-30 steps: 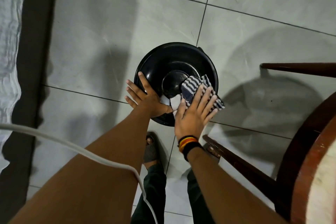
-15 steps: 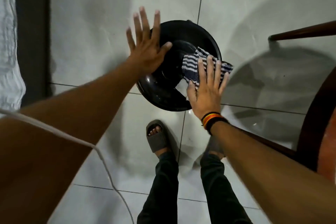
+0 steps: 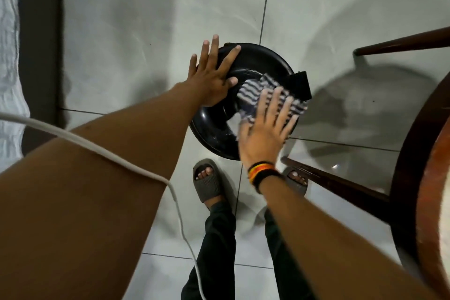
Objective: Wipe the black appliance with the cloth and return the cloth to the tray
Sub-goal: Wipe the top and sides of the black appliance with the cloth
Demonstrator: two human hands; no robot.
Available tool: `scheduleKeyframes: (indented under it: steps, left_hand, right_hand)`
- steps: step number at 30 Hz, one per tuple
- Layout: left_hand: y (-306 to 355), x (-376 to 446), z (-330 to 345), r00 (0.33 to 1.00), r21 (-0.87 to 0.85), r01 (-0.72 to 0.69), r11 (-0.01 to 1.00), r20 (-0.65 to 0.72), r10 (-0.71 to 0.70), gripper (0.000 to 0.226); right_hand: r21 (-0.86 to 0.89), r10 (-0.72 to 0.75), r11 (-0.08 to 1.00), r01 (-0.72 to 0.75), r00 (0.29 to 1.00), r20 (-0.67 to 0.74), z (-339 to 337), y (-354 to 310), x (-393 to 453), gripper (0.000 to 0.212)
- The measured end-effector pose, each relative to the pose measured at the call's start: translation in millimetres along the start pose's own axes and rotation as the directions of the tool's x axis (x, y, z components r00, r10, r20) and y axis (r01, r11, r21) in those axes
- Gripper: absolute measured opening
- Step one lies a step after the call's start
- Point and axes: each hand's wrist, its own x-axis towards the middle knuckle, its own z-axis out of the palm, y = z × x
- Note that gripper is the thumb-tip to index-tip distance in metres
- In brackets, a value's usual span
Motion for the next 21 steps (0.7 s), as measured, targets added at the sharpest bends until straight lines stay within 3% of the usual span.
scheduleKeyframes:
  steps: [5, 7, 9, 11, 13, 16, 18, 21]
  left_hand:
    - [-1.9, 3.9, 1.4, 0.999, 0.003, 0.028, 1.000, 0.015, -0.028, 0.071]
    - [-1.2, 4.5, 0.7, 0.999, 0.020, 0.023, 1.000, 0.035, -0.023, 0.072]
    - [-1.4, 3.8, 0.9, 0.998, 0.027, 0.026, 0.999, 0.049, -0.027, 0.072]
    - [-1.1, 3.9, 1.2, 0.998, 0.037, 0.028, 0.999, 0.056, -0.030, 0.072]
    - [-1.3, 3.4, 0.0, 0.998, 0.041, 0.027, 0.999, 0.053, -0.029, 0.072]
    - [-1.3, 3.4, -1.4, 0.999, 0.043, 0.021, 0.999, 0.046, -0.023, 0.072]
    - [-1.0, 2.8, 0.5, 0.999, 0.045, 0.024, 0.999, 0.040, -0.026, 0.072]
    - [1.4, 1.5, 1.7, 0.998, 0.030, 0.043, 0.999, 0.043, -0.045, 0.072]
  right_hand:
    - [-0.018, -0.076, 0.997, 0.078, 0.995, 0.065, 34.1, -87.1, -44.5, 0.079]
    - [-0.057, -0.177, 0.982, 0.181, 0.983, 0.056, 35.6, -73.2, -44.2, 0.078]
    - [-0.095, -0.394, 0.911, 0.402, 0.915, 0.090, 33.8, -33.5, -45.8, 0.078]
    - [-0.102, -0.448, 0.884, 0.456, 0.889, 0.098, 29.5, 14.3, -45.2, 0.078]
    - [-0.072, -0.328, 0.940, 0.333, 0.942, 0.076, 20.7, 49.4, -36.5, 0.079]
    - [0.143, -0.105, 0.985, 0.097, 0.994, 0.044, 4.1, 56.7, 1.9, 0.073]
    - [0.305, 0.063, 0.950, -0.059, 0.998, -0.005, -4.4, 42.6, 30.4, 0.072]
    - [0.401, 0.271, 0.888, -0.227, 0.961, -0.054, -2.4, 21.2, 34.6, 0.072]
